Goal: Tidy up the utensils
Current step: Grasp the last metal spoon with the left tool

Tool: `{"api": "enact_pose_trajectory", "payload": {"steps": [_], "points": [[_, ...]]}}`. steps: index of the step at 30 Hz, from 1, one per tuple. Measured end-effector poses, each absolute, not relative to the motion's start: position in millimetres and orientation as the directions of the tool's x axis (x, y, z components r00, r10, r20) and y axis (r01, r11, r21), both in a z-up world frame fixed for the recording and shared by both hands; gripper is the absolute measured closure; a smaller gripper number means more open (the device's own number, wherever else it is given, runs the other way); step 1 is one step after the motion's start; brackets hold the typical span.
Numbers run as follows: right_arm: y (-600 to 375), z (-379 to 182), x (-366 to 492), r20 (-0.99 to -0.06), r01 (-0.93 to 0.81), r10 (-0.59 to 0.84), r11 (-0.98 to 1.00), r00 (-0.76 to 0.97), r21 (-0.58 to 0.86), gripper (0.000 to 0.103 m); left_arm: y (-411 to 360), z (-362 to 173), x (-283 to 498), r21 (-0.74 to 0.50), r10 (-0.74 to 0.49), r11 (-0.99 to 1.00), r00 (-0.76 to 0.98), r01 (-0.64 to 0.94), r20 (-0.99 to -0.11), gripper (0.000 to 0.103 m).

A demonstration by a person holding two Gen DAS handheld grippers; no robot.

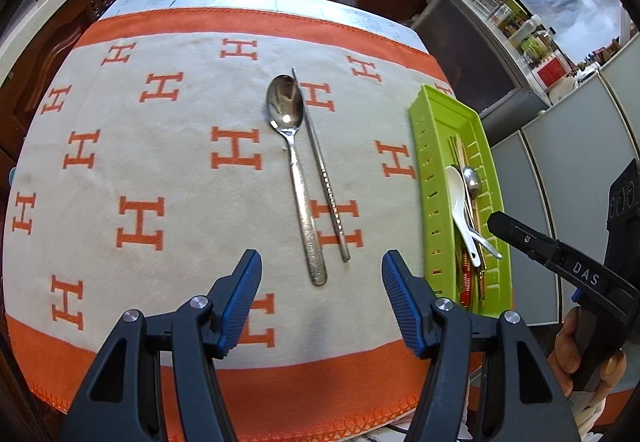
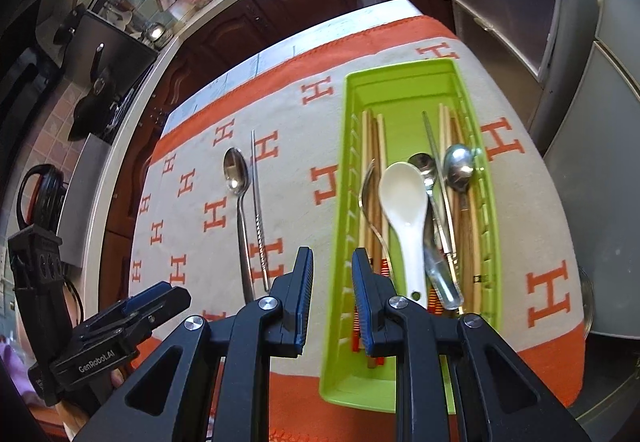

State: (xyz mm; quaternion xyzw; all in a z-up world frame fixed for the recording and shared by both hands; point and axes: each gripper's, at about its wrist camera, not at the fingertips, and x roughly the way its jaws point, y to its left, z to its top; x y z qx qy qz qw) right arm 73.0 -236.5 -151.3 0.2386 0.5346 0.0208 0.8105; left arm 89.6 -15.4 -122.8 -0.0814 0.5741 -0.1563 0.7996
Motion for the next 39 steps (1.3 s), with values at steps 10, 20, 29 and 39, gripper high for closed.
{"api": "enact_pose_trajectory", "payload": {"steps": [10,20,29,39], "points": [[-179,-157,95,-0.882,0.102,0.315,0.923,0.349,0.370,0.083,6,-132,100,-0.323,-0.346,0.938,0.301,0.123,-0.889,0.042],[-142,-172,152,-0.897,0.035,0.325,0.936,0.299,0.350,0.083,22,-152,146,-0.352,-0.362,0.932,0.304,0.090,-0.881,0.042],[-151,-199,200,-0.898,0.117,0.345,0.915,0.275,0.387,0.083,-8,-190,201,-0.402,-0.404,0.914,0.207,0.054,-0.891,0.065],[-176,-201,196,-0.876,0.147,0.371,0.891,0.309,0.429,0.083,-40,-206,223,-0.363,-0.366,0.930,0.159,0.048,-0.917,0.091]]}}
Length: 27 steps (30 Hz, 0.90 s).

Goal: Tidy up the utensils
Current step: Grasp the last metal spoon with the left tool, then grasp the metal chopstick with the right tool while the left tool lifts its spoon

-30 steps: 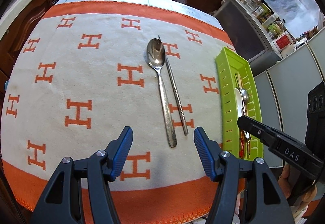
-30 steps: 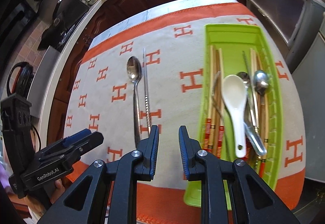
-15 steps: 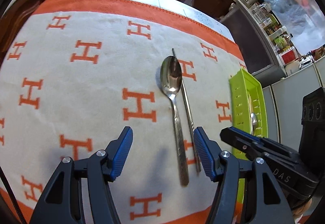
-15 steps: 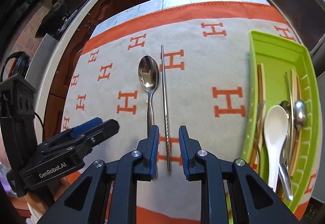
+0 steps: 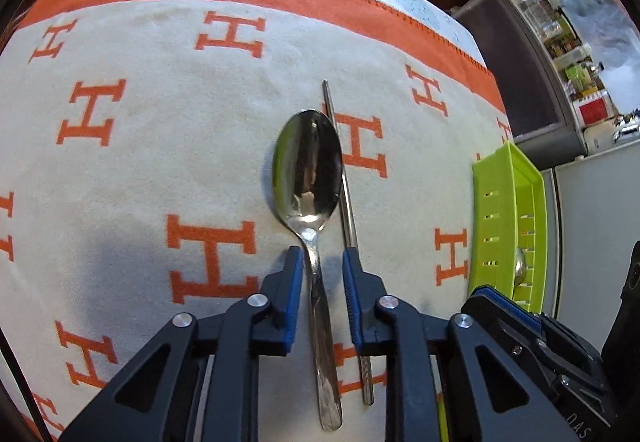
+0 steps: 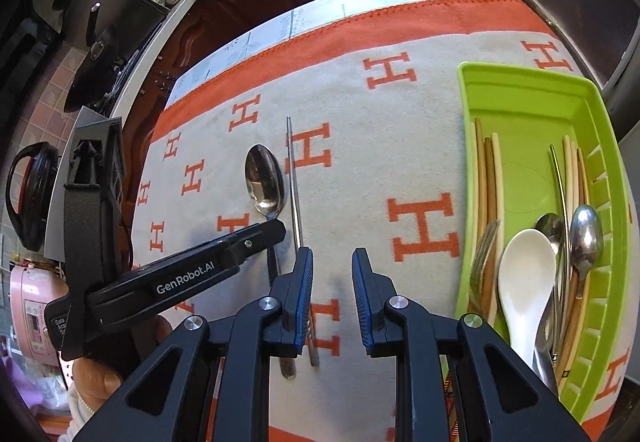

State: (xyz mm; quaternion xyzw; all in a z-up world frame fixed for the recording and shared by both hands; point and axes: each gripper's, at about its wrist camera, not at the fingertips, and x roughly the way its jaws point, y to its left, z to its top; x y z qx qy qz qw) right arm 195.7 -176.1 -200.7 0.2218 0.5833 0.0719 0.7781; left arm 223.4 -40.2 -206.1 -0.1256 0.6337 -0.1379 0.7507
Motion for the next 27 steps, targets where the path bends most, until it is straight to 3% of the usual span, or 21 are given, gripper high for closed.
{"api": "enact_pose_trajectory", "payload": {"steps": [3,15,27], "points": [[-182,-204,192,-0.871,0.158,0.381,0.883,0.311,0.443,0.083,-49,-209,224,-0.359,-0.364,0.931,0.143,0.060,-0.920,0.099],[-187,-202,183,-0.855,0.143,0.404,0.873,0.325,0.467,0.083,-51,-184,208,-0.354,-0.364,0.931,0.208,0.086,-0.908,0.100],[-168,-207,185,-0.846,0.085,0.439,0.872,0.303,0.483,0.083,-15,-166,179,-0.467,-0.505,0.863,0.356,0.192,-0.786,0.101]]}}
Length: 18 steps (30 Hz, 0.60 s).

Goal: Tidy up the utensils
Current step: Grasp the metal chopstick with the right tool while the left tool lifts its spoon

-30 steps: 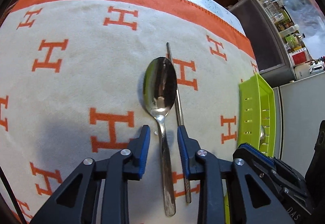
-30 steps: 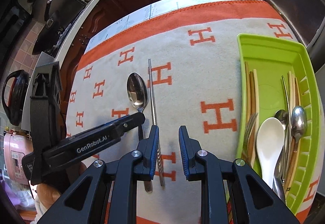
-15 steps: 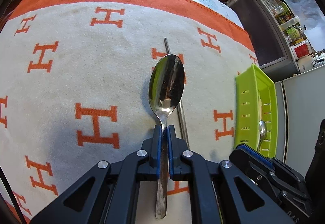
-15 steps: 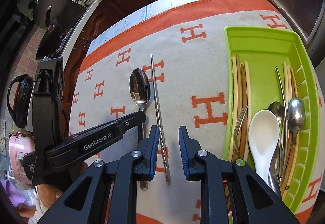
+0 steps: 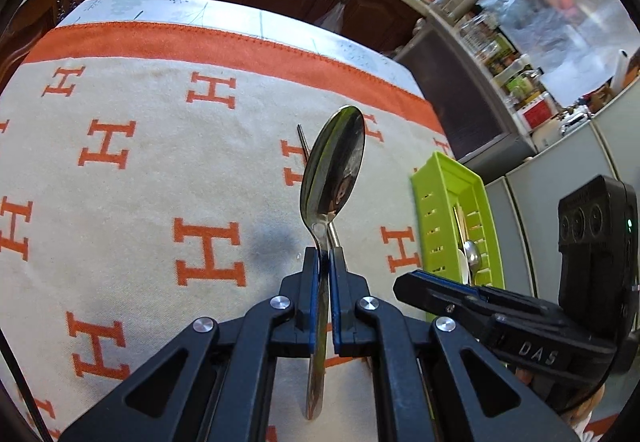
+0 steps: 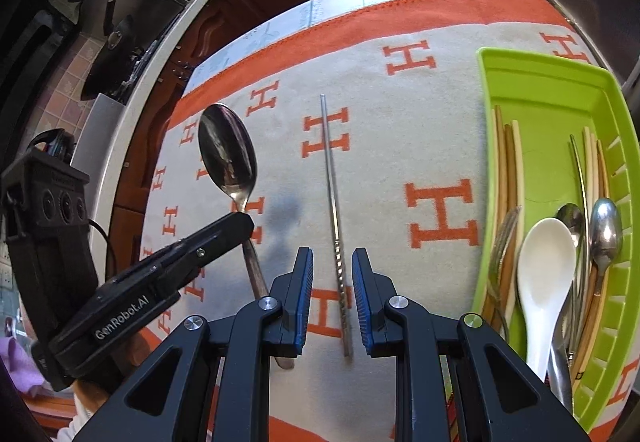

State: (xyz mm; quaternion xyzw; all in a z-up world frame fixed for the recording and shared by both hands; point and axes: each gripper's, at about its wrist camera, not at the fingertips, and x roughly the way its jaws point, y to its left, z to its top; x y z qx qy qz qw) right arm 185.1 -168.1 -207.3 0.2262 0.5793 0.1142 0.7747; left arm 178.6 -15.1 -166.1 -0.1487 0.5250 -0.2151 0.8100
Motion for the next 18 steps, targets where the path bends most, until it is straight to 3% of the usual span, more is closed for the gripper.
{"api": "enact_pose_trajectory", "payload": {"steps": [9,18], "points": [[-167,-207,189,-0.834,0.096,0.465,0.854,0.299,0.511,0.083,18,-174,162,-0.483,-0.519,0.855,0.366,0.192,-0.773,0.102],[-133,-221,213,-0.907,0.037,0.350,0.929,0.235,0.368,0.083,27,-189,160,-0.386,-0.406,0.914,0.261,0.125,-0.876,0.102]]}}
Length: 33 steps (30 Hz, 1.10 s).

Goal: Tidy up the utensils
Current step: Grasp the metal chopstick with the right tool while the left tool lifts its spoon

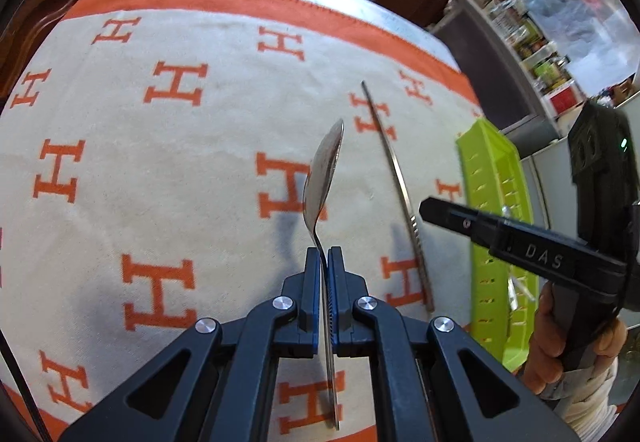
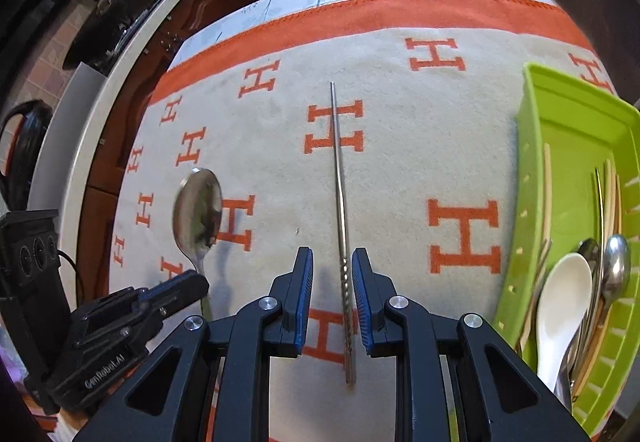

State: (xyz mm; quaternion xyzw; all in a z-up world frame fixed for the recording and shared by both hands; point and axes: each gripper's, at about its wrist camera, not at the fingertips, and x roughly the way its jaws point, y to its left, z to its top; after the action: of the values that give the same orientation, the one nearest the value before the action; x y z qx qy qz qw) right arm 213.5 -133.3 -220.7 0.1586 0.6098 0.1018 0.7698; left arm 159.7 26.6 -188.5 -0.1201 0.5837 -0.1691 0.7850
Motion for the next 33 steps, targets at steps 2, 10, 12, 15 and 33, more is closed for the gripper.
{"api": "enact_pose_trajectory", "payload": {"steps": [2,10,12,15,33], "points": [[-129,-225,219,-0.914,0.033,0.337,0.935,0.226,0.353,0.083,22,-193,160,-0.362,-0.384,0.923,0.241,0.130,-0.891,0.102],[-120,-242,231,-0.936,0.031,0.296,0.951,0.189,0.307,0.083,4,-195,162,-0.270,-0.304,0.948,0.227,0.171,-0.925,0.102],[-118,-244,233,-0.938,0.025,0.290,0.954,0.189,0.300,0.083,1,-195,163,-0.227,-0.263,0.958,0.224,0.173,-0.939,0.101],[-114,-245,235,-0.943,0.014,0.273,0.960,0.191,0.281,0.082,3,-201,168,-0.190,-0.219,0.969,0.204,0.155,-0.954,0.099],[-123,-237,222,-0.906,-0.020,0.329,0.941,0.267,0.336,0.098,-1,-192,159,-0.327,-0.349,0.936,0.220,0.130,-0.911,0.100]]}}
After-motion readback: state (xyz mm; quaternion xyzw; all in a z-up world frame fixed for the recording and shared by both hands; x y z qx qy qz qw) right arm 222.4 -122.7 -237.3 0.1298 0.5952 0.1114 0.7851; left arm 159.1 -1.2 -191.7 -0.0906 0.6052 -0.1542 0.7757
